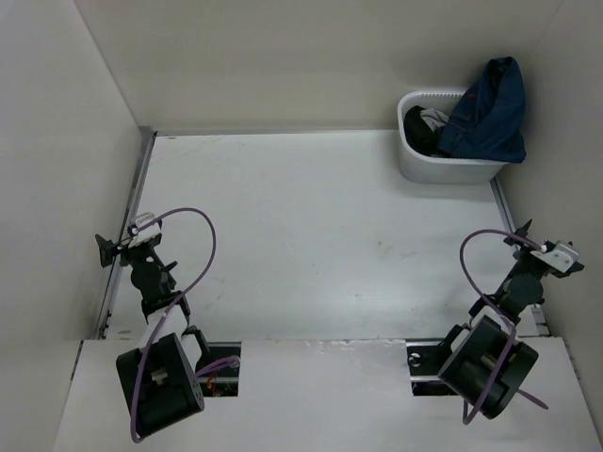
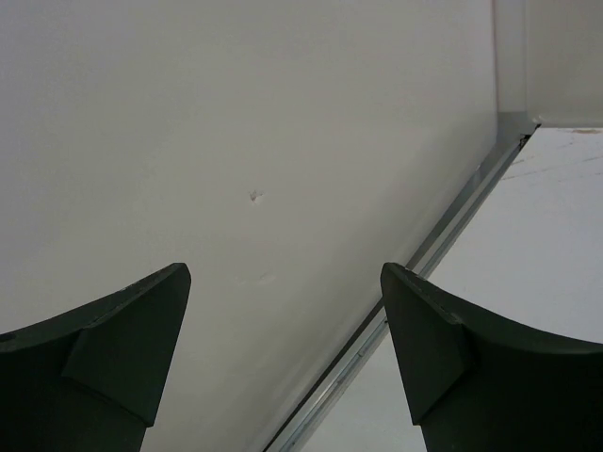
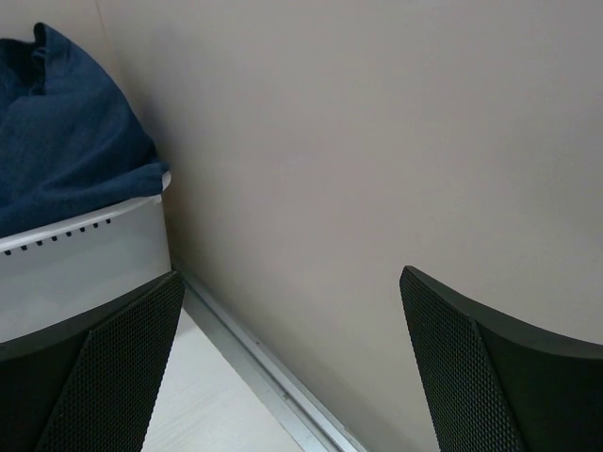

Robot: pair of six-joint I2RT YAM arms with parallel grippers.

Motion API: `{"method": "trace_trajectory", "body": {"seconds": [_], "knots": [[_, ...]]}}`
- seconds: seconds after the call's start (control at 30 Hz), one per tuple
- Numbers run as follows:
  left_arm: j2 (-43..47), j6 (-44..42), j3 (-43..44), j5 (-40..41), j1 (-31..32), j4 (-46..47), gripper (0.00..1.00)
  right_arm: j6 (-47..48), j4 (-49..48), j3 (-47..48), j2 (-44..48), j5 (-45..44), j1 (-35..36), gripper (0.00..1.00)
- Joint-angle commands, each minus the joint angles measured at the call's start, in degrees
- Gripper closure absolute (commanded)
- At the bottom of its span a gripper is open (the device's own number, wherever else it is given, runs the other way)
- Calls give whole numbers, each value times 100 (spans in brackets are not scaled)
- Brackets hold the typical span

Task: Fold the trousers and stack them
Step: Grab the trousers from the pile

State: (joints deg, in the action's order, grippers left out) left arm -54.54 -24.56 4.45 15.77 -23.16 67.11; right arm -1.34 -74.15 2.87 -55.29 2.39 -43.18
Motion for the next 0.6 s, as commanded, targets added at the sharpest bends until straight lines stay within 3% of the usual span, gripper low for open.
{"method": "trace_trajectory", "body": {"seconds": [0.0, 0.37, 0.47, 0.57], "knots": [[-12, 30, -23, -74, 26, 373, 17, -173, -986, -270, -113, 121, -81, 0], [-91, 100, 12, -118, -97, 382, 17, -104, -919, -113, -19, 173, -108, 0], [-170, 127, 47, -118, -167, 408, 17, 563, 46, 115, 1087, 909, 312, 0], [-267, 135, 74, -83, -185, 478, 16, 1940, 2659, 1683, 1557, 1264, 1540, 0]]}}
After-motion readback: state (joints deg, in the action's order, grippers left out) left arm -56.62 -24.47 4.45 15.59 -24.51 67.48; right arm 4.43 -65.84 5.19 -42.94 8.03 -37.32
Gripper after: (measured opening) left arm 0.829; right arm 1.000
